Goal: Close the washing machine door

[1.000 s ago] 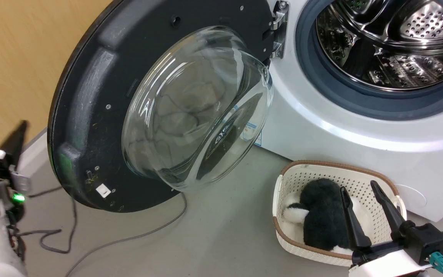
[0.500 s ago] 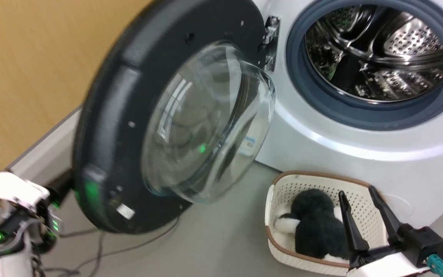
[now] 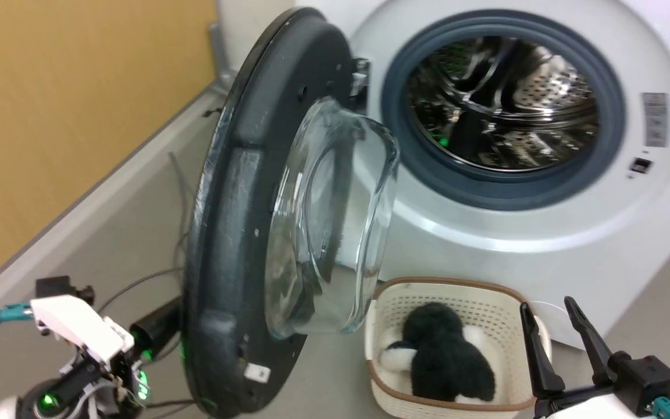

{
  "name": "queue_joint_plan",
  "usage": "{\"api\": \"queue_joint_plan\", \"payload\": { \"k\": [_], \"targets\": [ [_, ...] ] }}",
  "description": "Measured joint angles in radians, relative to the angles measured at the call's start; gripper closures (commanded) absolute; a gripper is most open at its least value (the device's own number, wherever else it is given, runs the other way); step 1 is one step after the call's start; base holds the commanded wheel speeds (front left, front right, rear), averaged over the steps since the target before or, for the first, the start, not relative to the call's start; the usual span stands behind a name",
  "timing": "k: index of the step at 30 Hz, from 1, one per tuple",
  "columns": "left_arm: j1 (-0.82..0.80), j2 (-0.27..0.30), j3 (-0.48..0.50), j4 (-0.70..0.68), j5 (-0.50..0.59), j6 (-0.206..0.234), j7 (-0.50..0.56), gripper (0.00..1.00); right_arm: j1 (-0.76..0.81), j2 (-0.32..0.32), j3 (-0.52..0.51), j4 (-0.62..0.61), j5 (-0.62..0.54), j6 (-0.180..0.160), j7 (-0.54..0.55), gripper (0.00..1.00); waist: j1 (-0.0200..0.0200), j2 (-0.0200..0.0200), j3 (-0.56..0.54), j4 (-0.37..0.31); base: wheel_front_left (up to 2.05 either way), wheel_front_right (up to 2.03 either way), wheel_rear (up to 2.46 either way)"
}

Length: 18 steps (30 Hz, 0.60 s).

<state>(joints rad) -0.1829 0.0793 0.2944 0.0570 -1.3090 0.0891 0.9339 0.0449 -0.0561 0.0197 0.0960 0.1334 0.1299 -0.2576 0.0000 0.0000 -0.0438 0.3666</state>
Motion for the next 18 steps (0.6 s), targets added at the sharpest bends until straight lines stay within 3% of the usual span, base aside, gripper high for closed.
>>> {"api": "queue_joint_plan", "payload": {
  "k": [9, 18],
  "targets": [
    [0.113, -0.021, -0.166, -0.107, -0.116, 0.041, -0.065, 1.0, 0.007, 0.003, 0.001, -0.004, -0.001, 0.0, 0.0, 0.0, 0.0, 0.0, -0.005, -0.122, 0.0, 0.0, 0.0],
    [0.139, -0.028, -0.356, -0.07, -0.255, 0.02, -0.244, 1.0, 0.006, 0.004, -0.004, -0.006, -0.01, 0.0, 0.0, 0.0, 0.0, 0.0, 0.013, -0.283, 0.0, 0.0, 0.0]
  ]
}}
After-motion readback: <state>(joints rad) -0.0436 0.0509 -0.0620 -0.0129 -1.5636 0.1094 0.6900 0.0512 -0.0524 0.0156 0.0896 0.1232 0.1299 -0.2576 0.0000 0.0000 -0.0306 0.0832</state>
